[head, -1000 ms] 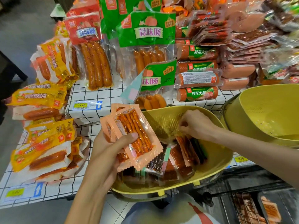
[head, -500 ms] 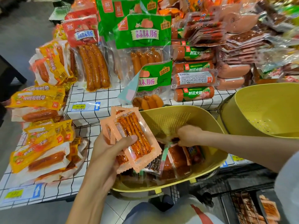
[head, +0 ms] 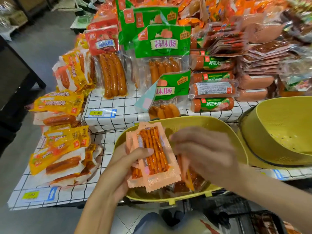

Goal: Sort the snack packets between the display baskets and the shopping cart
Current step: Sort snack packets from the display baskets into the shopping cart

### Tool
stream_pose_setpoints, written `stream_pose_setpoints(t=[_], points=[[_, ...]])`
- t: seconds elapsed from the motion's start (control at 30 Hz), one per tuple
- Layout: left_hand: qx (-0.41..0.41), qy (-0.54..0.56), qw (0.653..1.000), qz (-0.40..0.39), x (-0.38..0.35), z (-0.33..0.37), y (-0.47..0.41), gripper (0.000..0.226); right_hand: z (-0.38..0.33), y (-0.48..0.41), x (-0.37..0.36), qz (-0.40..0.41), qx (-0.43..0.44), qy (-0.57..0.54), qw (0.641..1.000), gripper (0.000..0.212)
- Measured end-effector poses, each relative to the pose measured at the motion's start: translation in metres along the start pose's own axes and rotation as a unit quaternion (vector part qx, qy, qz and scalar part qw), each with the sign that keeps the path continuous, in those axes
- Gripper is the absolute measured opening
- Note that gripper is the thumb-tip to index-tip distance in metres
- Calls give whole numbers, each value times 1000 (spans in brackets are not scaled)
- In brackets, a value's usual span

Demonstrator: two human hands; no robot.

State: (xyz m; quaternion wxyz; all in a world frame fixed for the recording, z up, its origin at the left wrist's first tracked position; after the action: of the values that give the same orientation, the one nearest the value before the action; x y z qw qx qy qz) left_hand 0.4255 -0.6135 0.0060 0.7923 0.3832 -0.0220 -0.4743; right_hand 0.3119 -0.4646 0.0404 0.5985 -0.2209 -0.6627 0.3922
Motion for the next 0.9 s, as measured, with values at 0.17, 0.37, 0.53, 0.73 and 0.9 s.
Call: stream_pose_setpoints(t=[0.17, 0.37, 0.53, 0.73, 0.9], points=[[16, 46, 999, 3, -2, -2, -4, 49, 1, 8, -28, 40, -56, 6, 998, 20], [52, 61, 997, 5, -4, -6, -7, 43, 34, -35, 2, 258, -121, 92, 954, 14], [65, 124, 990, -34, -13, -4, -8, 27, 0, -13, -25, 186, -71, 9, 980, 26], [-11, 132, 989, -61, -14, 1, 3, 34, -6, 18, -25, 133, -25, -16, 991, 15], [-34, 99, 994, -25, -18, -1, 2, 51, -7, 23, -17, 148, -112, -72, 980, 16]])
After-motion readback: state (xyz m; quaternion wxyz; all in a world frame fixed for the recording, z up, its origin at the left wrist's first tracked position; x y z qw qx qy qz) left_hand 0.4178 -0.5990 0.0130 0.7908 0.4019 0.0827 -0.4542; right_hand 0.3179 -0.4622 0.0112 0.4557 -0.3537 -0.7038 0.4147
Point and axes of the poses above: each hand's wrist, its own y-axis away from the middle knuckle, its own x-axis out of the back of the hand, z = x × y, the point moved 2 cm from there along -y, towards the middle knuckle, and after that the axes turned 15 degrees about x, right-handed, at the moved point
